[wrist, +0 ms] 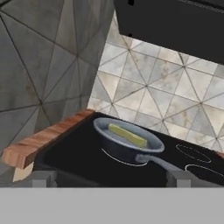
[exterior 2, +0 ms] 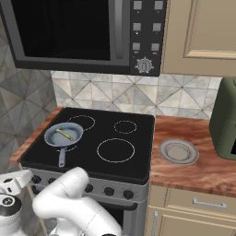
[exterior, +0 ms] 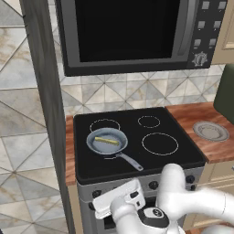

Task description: Pick up the butter stick and place it in the pan. Then turn on the burner for the pan.

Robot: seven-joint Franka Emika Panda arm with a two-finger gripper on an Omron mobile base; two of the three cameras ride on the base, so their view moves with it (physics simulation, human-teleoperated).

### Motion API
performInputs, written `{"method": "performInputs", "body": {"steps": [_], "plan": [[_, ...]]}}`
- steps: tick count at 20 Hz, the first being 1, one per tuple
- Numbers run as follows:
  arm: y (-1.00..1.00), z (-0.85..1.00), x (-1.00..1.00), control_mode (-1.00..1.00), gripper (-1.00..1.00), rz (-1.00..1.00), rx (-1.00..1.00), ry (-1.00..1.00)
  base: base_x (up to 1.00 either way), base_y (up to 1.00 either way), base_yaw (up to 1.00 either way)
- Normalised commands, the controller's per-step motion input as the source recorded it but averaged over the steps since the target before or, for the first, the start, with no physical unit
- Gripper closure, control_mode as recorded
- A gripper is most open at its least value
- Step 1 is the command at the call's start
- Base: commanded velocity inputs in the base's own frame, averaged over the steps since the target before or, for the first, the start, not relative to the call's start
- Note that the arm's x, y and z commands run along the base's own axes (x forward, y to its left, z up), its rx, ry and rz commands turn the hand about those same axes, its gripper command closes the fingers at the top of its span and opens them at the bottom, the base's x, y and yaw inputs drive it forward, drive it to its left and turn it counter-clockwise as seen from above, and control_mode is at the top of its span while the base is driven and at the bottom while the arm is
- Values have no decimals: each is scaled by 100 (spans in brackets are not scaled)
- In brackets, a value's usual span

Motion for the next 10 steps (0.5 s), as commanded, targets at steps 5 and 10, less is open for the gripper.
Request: {"method": "performInputs", "body": {"steps": [5, 10], "plan": [[5, -28, 0, -100, -100, -1, 8, 9, 0, 0, 0], [15, -36, 0, -100, -100, -1, 12, 5, 0, 0, 0]]}}
